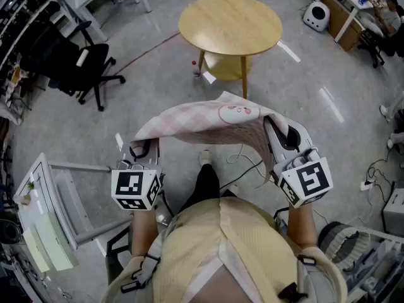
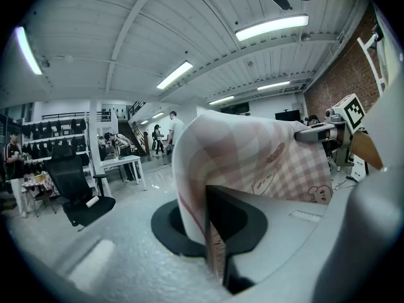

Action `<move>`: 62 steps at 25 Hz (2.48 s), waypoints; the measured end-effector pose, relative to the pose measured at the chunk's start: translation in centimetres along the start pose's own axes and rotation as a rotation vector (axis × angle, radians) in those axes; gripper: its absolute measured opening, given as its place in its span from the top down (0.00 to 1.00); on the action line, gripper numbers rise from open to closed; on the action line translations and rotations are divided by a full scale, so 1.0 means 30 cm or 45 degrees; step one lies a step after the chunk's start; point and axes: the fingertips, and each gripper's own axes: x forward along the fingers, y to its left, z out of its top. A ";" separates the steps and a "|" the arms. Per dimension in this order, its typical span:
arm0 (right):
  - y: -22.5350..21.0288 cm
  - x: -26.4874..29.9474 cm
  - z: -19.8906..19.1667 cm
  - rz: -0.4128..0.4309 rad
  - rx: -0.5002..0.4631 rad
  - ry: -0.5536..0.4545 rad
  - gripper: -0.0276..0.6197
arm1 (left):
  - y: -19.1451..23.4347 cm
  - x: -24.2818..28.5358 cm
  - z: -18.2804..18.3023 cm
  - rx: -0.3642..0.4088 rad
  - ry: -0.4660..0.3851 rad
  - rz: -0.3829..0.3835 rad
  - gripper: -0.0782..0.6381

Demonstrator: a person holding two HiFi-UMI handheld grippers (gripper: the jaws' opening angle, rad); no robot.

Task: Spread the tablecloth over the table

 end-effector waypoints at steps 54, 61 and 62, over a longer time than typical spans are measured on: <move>-0.195 0.939 0.069 0.054 -0.007 0.149 0.94 | 0.686 0.774 0.084 0.005 0.027 -0.031 0.88; -0.270 1.043 0.143 0.137 -0.075 0.131 0.94 | 0.762 0.923 0.215 0.066 0.007 -0.022 0.88; -0.279 1.060 0.153 0.157 -0.080 0.128 0.94 | 0.777 0.948 0.236 0.076 0.006 -0.016 0.88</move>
